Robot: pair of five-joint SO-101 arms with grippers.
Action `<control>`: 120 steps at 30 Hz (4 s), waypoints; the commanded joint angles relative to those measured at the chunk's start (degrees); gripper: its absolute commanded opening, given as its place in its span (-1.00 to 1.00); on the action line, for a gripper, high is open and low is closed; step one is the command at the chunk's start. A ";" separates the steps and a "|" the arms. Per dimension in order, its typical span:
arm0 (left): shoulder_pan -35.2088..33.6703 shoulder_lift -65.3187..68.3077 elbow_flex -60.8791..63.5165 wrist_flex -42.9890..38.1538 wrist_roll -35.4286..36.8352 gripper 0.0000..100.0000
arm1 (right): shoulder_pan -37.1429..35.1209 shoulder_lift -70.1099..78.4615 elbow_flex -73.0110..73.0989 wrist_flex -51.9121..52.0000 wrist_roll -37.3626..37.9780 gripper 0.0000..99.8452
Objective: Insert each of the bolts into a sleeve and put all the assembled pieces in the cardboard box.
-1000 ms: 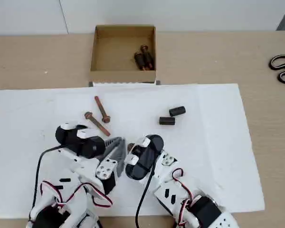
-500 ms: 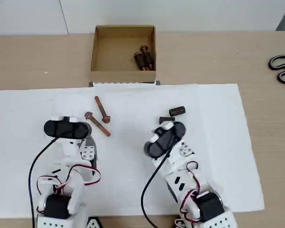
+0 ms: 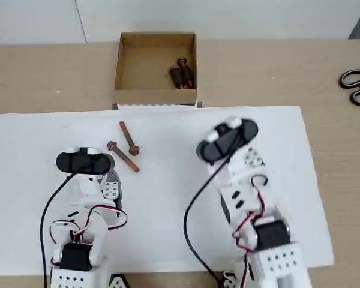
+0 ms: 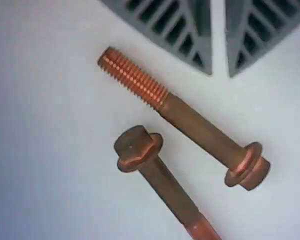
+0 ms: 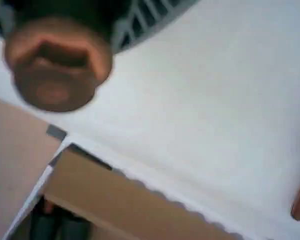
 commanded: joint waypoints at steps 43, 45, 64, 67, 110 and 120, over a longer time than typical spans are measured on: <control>-0.44 -0.53 -0.22 -1.23 0.18 -0.99 | -5.32 118.90 -111.30 -8.57 34.46 -0.55; -0.44 -0.53 -0.22 -1.23 0.18 -0.99 | -5.41 118.81 -111.30 -7.69 34.29 -0.56; -0.44 -0.53 -0.22 -1.23 0.18 -0.99 | -4.18 98.86 -111.30 28.00 33.93 -0.97; -0.44 -0.53 -0.22 -1.23 0.18 -0.99 | -3.65 95.43 -111.30 36.79 27.16 -0.97; -2.81 -0.53 -0.22 -1.23 0.26 -0.99 | -1.63 87.69 -87.82 63.52 41.05 -0.69; -2.73 -0.53 -0.22 -1.23 0.09 -0.99 | -1.36 87.69 -79.74 58.51 47.03 -0.69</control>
